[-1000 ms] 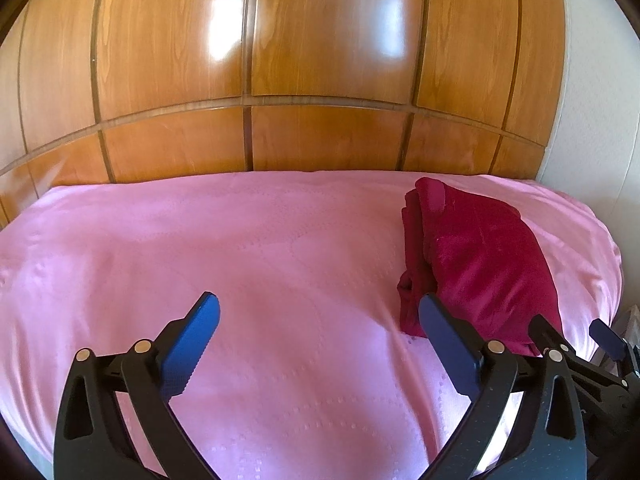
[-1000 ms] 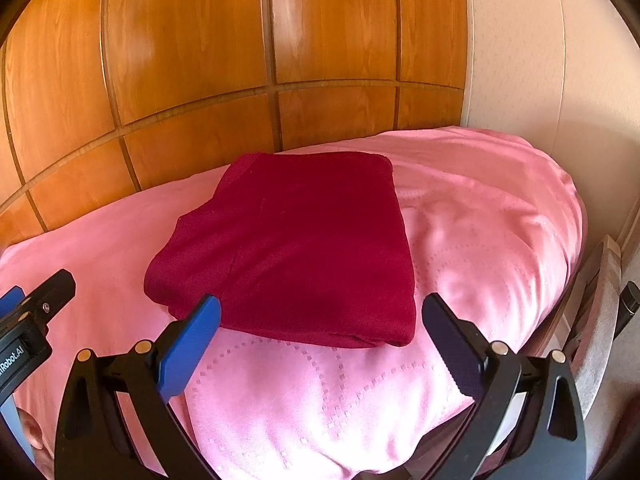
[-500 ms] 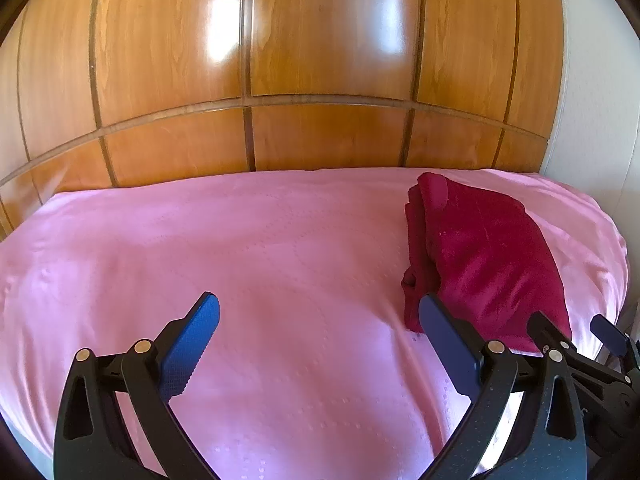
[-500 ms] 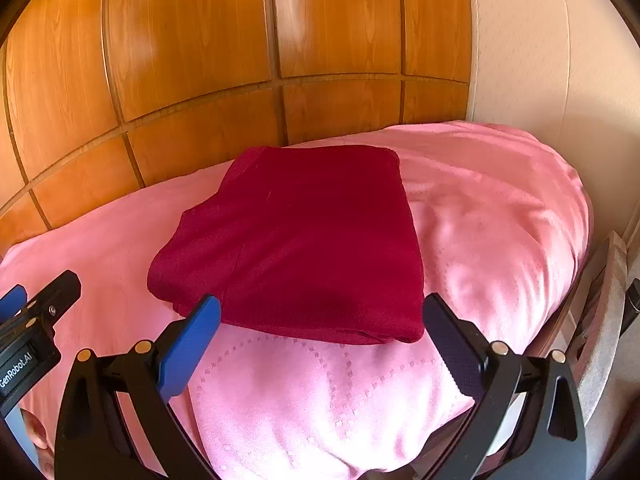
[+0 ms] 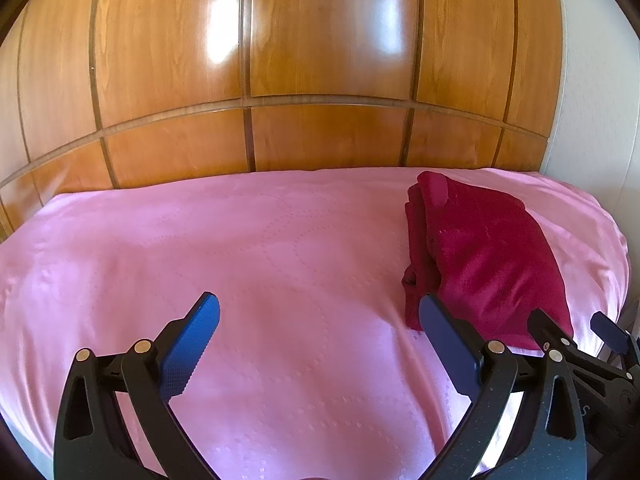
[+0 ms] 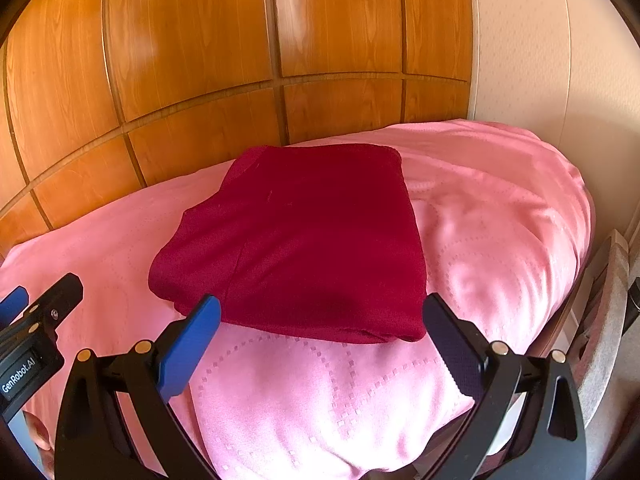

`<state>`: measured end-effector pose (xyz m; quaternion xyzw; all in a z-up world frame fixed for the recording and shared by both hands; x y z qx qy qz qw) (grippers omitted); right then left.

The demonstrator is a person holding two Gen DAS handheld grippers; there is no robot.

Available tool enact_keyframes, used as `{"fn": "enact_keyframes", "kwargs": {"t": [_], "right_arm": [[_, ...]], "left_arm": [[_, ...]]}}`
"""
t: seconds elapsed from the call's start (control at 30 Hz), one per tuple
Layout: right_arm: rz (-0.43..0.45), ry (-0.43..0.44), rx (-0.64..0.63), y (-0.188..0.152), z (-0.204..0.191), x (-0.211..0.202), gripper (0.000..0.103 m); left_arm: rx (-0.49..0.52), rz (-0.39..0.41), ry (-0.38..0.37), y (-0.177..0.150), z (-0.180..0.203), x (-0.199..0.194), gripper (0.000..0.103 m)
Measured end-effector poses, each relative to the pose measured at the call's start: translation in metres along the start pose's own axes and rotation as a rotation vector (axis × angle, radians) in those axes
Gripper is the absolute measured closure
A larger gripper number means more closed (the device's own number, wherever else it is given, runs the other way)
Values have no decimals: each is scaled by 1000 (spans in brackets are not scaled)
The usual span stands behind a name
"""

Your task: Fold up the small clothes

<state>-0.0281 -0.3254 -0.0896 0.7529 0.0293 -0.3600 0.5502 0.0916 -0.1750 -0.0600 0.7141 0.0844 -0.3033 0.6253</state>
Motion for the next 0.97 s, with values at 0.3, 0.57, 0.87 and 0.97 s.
{"fn": "enact_keyframes", "kwargs": {"t": [0.3,0.57,0.87,0.97], "right_arm": [[5,2,-3,-2,-1,-1,3],[2,5,-9,-3,-2,1,3],[18,46,6,13,9,0,2],[39,22,55,36,33,7,2]], "left_arm": [[6,3,6,0,1,1,4],[9,-10,-2,-2,4,2,4],[-16,-61,3,-7,-2,15,4],[-25,-100,12,-12,-6,27,4]]}}
Point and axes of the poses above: each gripper's, at about its wrist camera, not at the fingertips, and x roughly the way its jaws point, z to its right, y to its top, the point moved 2 cm from there along x, roughly the way its jaws point, and after that the axes turned 3 degrees about x, right-handed, at the moved point
